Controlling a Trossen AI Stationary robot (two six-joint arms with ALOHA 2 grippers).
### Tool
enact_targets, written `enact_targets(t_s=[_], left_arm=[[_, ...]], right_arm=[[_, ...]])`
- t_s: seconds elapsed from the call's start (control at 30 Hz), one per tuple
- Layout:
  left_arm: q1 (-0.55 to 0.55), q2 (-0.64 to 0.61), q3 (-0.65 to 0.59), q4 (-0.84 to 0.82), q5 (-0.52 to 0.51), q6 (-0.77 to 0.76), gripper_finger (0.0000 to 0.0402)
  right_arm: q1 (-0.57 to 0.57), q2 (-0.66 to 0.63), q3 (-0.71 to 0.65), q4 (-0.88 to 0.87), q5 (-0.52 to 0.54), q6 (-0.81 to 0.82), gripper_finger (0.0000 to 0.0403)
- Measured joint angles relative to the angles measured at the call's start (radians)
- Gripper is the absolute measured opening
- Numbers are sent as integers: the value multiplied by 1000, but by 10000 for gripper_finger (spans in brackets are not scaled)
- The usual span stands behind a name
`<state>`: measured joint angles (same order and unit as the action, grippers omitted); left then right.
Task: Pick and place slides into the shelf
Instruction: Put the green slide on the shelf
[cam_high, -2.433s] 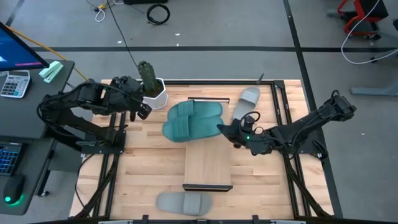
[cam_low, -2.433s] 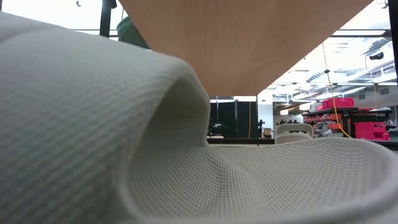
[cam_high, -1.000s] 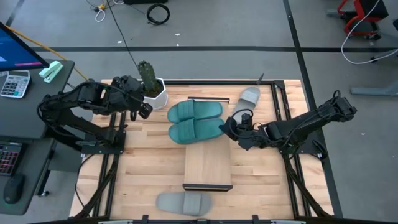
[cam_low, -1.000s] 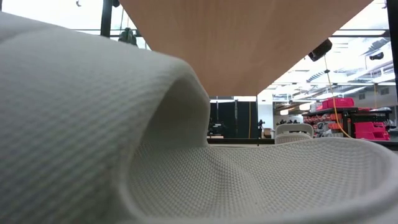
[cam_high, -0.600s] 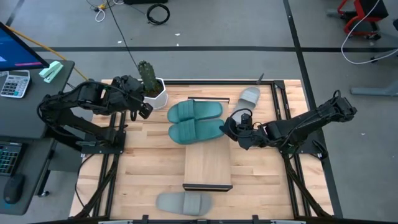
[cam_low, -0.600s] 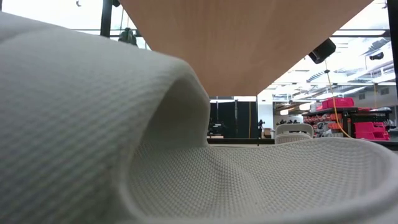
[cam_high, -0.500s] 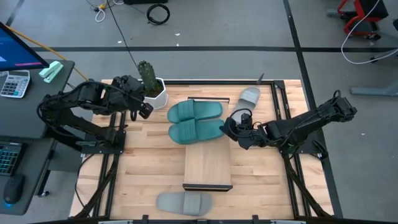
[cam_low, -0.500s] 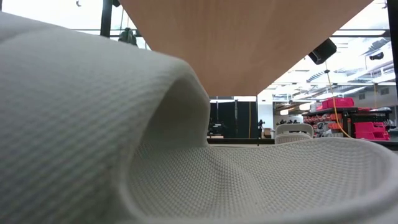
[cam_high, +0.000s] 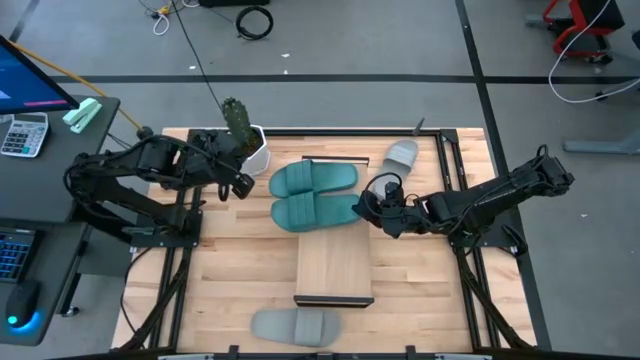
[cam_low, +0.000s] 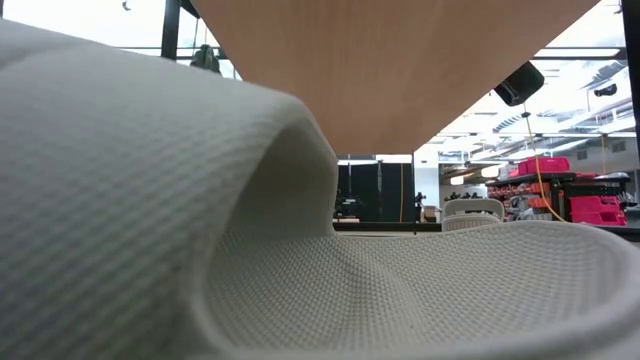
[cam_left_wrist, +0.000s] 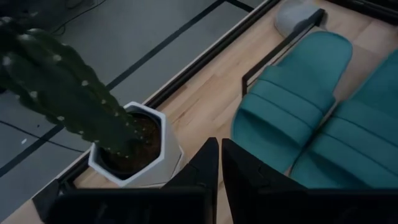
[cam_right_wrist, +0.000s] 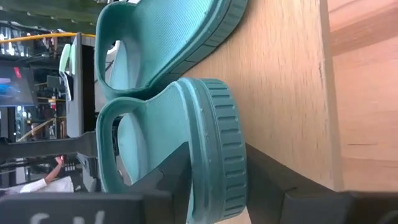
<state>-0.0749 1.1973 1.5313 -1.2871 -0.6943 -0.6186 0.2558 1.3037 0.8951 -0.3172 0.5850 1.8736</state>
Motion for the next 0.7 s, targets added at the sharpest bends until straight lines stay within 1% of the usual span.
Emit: enact_targets(t_s=[0.2,0.37,0.5,0.63,0.7], left_arm=[[-8,0,0,8,-1,2,32],[-8,0,0,12,-1,3,22],[-8,0,0,12,0,3,19],[-8,0,0,12,0,5,25],[-8,0,0,12,0,5,29]], right_arm=[[-12,0,24,3,-12,-47,142],[-40,0,24,1,-53,-68,143],[-40,0,24,0,-57,-71,144],[-45,0,24,-17,-96,-71,144],[-45,0,24,-20,-99,-71,144]])
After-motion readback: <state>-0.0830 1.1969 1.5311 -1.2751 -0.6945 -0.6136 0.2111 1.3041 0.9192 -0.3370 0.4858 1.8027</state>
